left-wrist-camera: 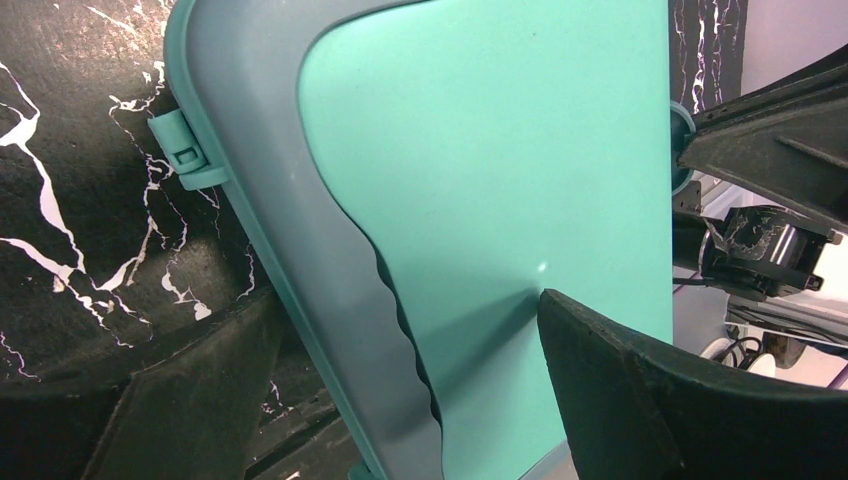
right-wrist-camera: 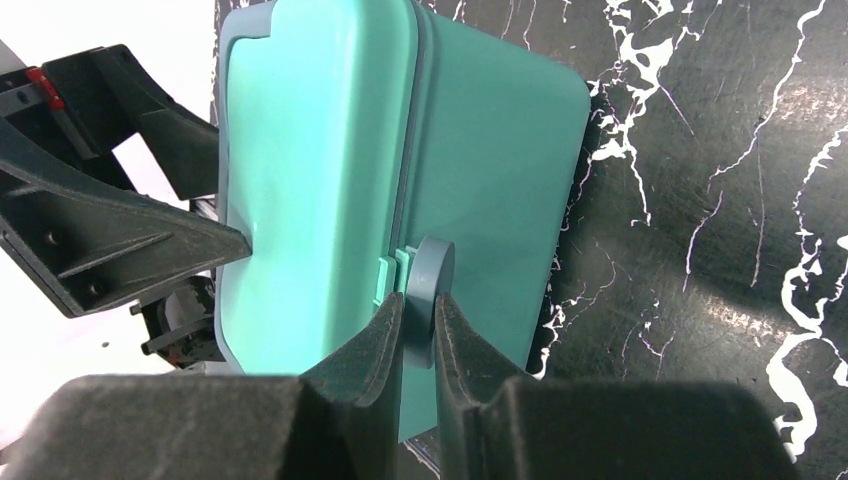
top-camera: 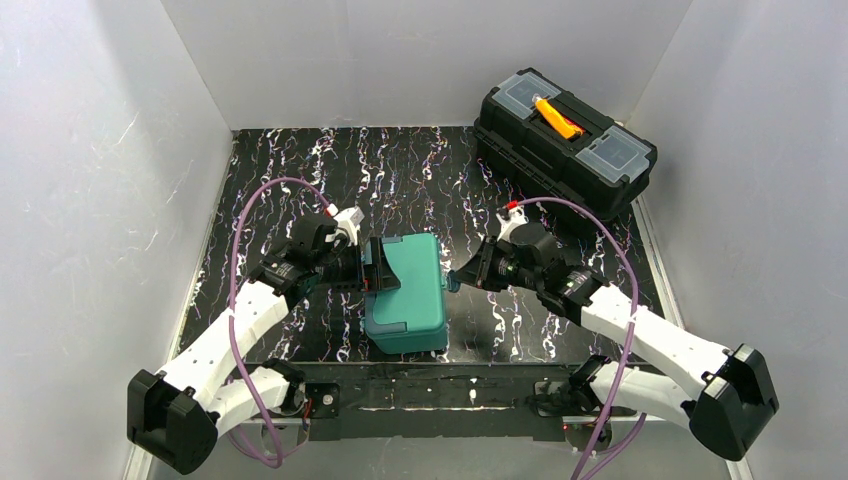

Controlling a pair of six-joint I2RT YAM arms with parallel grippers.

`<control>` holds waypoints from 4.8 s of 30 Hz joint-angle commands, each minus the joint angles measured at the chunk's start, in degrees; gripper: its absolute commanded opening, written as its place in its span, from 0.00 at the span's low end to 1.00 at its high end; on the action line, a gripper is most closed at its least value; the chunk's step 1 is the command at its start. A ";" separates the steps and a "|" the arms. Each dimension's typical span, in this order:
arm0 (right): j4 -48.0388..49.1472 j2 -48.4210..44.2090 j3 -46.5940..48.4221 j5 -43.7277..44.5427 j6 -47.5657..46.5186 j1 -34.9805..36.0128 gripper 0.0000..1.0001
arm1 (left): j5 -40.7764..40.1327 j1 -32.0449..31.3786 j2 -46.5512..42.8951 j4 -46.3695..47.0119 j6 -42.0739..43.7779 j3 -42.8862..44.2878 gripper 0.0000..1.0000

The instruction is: Organize the medicine kit

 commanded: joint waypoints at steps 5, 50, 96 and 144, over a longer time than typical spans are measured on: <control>-0.40 0.04 5.54 -2.31 -1.40 1.55 0.08 | 0.79 -0.11 0.20 0.02 0.18 -0.88 0.94; -16.42 3.87 13.85 13.41 -3.55 8.48 0.33 | 0.38 -0.11 3.07 -1.17 0.89 -0.47 0.89; 2.14 7.18 0.35 5.34 8.88 8.49 0.24 | 1.18 -0.15 3.64 -1.17 0.30 -0.84 0.88; -23.28 -13.99 7.97 28.12 -18.59 7.45 0.98 | -27.00 -0.36 -15.19 -16.41 7.21 10.97 0.98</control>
